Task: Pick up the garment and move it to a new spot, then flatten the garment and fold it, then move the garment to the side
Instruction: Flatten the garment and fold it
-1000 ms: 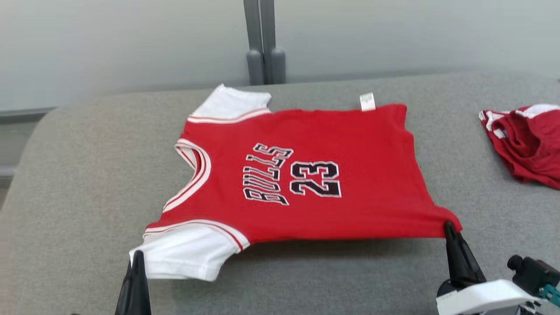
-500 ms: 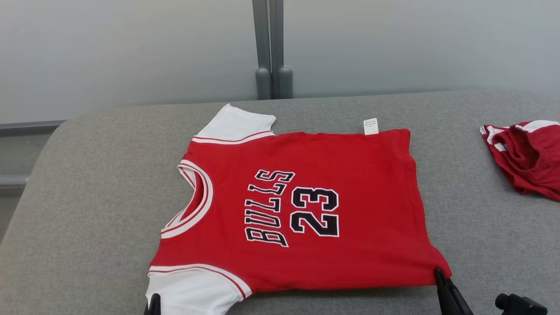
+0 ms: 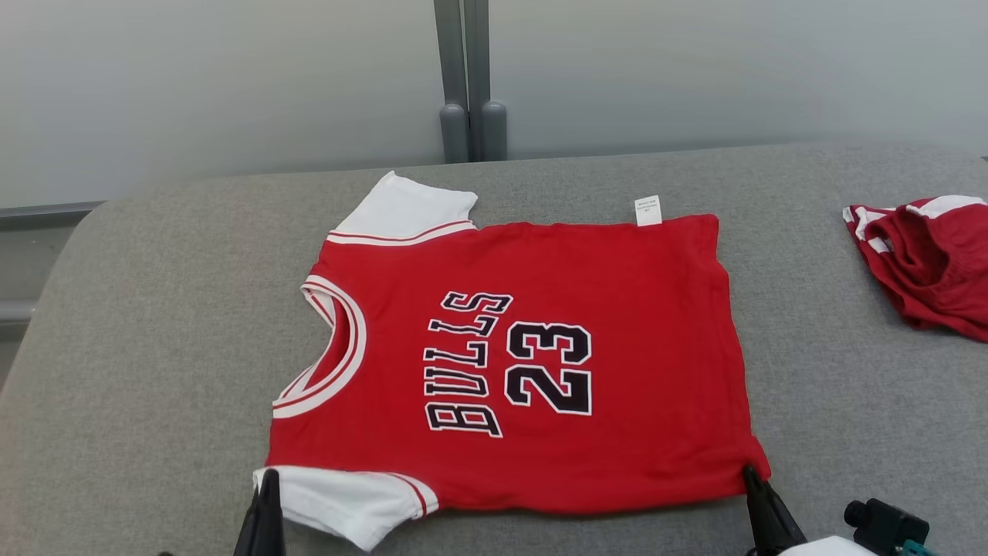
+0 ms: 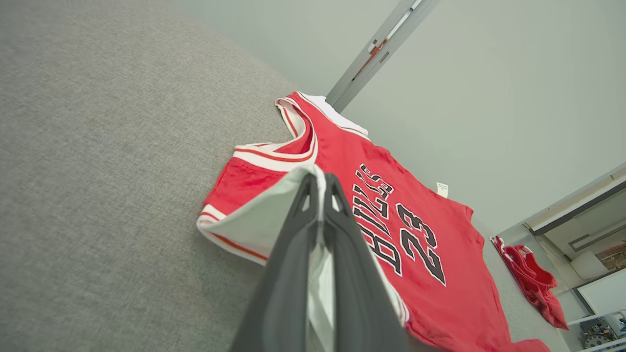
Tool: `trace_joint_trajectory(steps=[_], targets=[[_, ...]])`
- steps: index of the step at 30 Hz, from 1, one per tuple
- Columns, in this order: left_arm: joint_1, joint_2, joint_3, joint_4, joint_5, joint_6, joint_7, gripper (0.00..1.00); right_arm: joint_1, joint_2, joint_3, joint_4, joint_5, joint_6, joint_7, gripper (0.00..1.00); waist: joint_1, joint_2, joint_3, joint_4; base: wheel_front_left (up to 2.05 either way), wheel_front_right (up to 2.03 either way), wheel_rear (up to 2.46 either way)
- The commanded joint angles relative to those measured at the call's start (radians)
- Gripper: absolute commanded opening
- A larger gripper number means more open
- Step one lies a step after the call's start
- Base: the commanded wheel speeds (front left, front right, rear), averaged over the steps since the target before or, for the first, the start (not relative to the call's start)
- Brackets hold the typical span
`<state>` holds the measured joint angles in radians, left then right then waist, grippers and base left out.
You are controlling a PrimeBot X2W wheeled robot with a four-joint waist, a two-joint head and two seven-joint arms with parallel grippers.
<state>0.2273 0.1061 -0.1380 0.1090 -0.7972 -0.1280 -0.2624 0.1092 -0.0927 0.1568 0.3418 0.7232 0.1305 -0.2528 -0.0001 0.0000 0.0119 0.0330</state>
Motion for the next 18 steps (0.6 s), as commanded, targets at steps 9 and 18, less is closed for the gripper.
trace_joint_trajectory(steps=[9, 18], targets=[[-0.205, 0.011, -0.022, 0.069, 0.021, -0.004, -0.003, 0.00, -0.117, 0.009, 0.000, 0.011, 0.074, 0.000, -0.013, 0.00, 0.0001, 0.0000, 0.049, -0.029, 0.00, 0.00, 0.00], [-0.402, 0.003, -0.027, 0.237, 0.049, -0.004, -0.001, 0.00, -0.242, 0.022, -0.021, 0.085, 0.057, 0.000, -0.012, 0.00, 0.0001, 0.0000, 0.099, -0.060, 0.00, 0.00, 0.00]])
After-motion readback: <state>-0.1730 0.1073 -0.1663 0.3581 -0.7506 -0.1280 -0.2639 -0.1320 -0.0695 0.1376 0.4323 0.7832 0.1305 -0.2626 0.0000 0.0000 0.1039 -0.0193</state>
